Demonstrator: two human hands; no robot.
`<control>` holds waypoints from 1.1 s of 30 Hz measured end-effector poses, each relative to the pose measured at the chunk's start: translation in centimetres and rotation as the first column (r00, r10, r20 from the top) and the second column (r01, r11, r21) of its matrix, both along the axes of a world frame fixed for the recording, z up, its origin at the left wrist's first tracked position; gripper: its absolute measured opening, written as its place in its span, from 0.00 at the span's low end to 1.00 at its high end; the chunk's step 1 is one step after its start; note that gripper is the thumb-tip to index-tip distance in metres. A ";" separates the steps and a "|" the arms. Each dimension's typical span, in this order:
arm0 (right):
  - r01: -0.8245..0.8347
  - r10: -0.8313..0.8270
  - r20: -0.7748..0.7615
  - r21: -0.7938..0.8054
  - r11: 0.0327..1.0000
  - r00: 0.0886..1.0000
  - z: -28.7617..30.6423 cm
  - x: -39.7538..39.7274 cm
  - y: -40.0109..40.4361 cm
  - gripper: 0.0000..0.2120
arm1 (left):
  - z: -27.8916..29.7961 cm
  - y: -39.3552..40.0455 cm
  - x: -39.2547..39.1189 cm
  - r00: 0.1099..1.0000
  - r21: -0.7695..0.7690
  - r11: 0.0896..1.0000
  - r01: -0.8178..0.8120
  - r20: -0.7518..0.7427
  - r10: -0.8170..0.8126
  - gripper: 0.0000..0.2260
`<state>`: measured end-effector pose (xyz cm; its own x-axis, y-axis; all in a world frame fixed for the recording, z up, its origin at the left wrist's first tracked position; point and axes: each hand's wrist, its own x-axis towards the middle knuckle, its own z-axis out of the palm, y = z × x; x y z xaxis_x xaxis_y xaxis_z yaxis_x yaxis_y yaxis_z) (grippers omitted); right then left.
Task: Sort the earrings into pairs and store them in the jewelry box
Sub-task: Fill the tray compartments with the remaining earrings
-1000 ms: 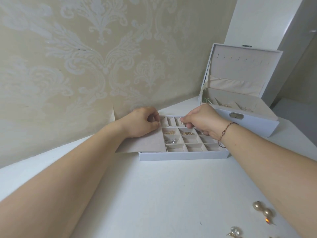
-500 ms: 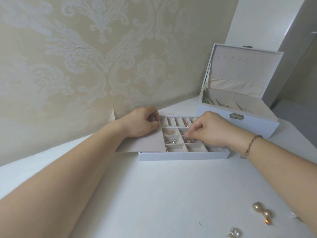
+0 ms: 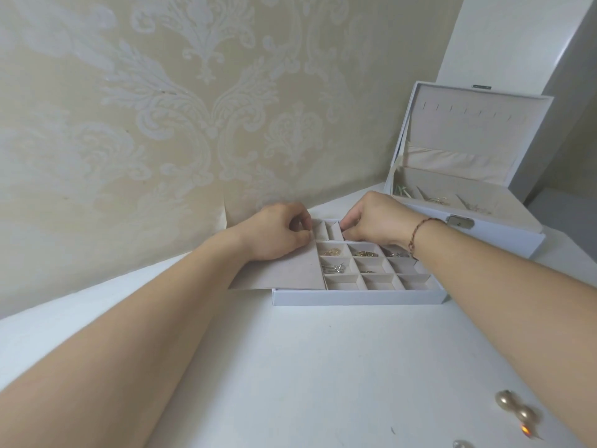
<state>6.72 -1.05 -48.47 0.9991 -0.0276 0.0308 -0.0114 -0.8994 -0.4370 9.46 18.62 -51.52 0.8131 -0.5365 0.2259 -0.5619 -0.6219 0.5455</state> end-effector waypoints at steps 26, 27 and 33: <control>-0.027 0.023 0.061 0.056 0.998 0.998 2.2 -10.5 -5.3 0.05 | 0.2 0.2 -0.1 1.000 0.034 0.999 -0.009 0.029 0.008 0.02; -0.021 0.019 0.063 0.039 0.999 0.998 2.3 -11.6 -6.1 0.05 | 0.2 0.2 -0.1 1.000 0.040 0.999 -0.012 0.028 0.011 0.02; -0.060 0.056 -0.027 -0.161 0.985 0.998 1.2 -19.6 -8.7 0.06 | 0.1 0.0 -0.2 1.000 0.055 0.998 -0.023 0.021 0.022 0.02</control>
<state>-12.87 -9.73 -47.32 0.9994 0.0337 0.0084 0.0347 -0.9575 -0.2864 9.22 18.58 -51.38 0.8207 -0.5301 0.2133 -0.5581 -0.6636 0.4982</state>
